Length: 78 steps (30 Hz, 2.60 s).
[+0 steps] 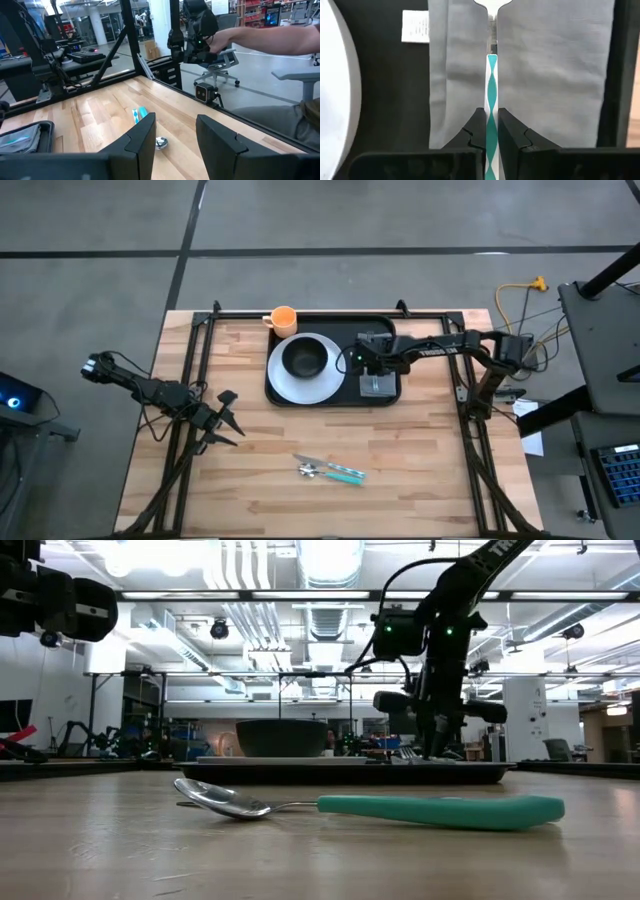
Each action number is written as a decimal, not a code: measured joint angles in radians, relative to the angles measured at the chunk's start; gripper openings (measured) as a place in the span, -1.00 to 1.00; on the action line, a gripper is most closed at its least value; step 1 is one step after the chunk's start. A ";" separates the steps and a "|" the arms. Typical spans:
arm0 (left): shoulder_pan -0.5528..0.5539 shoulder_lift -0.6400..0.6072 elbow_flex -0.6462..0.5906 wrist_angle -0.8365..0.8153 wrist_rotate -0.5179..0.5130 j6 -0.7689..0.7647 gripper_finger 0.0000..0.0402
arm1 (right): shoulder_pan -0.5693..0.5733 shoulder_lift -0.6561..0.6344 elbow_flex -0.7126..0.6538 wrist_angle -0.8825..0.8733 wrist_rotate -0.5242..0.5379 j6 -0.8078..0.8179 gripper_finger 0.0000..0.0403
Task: Set up tray
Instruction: Put the green fork on the gray napkin, then put the green spoon on the gray napkin
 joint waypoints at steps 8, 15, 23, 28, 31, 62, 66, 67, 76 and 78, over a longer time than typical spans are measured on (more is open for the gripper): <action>0.000 0.000 0.000 0.000 0.000 0.000 -0.39 | -0.014 0.010 -0.017 0.005 0.003 0.004 -0.94; 0.000 0.000 0.000 0.000 0.000 0.000 -0.39 | -0.019 0.010 -0.038 0.014 0.011 0.015 -0.91; 0.000 0.000 0.000 0.000 0.000 0.000 -0.39 | -0.019 0.010 -0.040 0.012 0.032 0.025 -0.61; 0.000 0.000 0.000 0.000 0.000 0.000 -0.39 | -0.019 0.007 -0.035 0.007 0.031 0.006 -0.49; 0.000 0.000 0.000 0.000 0.000 0.000 -0.39 | -0.019 0.002 -0.018 0.006 0.030 -0.009 -0.45; 0.000 0.000 0.000 0.000 0.000 0.000 -0.39 | 0.307 0.001 0.290 0.000 -0.285 -0.602 -0.50; 0.000 0.000 0.000 0.000 0.000 0.000 -0.39 | 0.412 0.001 0.308 0.000 -0.285 -0.598 -0.51; 0.000 0.000 0.000 0.000 0.000 0.000 -0.39 | 0.439 0.001 0.313 0.001 -0.281 -0.589 -0.51; 0.000 0.000 0.000 0.000 0.000 0.000 -0.39 | 0.644 0.028 0.338 0.006 -0.183 -0.473 -0.50; 0.000 0.000 0.000 0.000 0.000 0.000 -0.39 | 0.674 0.056 0.352 0.002 -0.183 -0.459 -0.50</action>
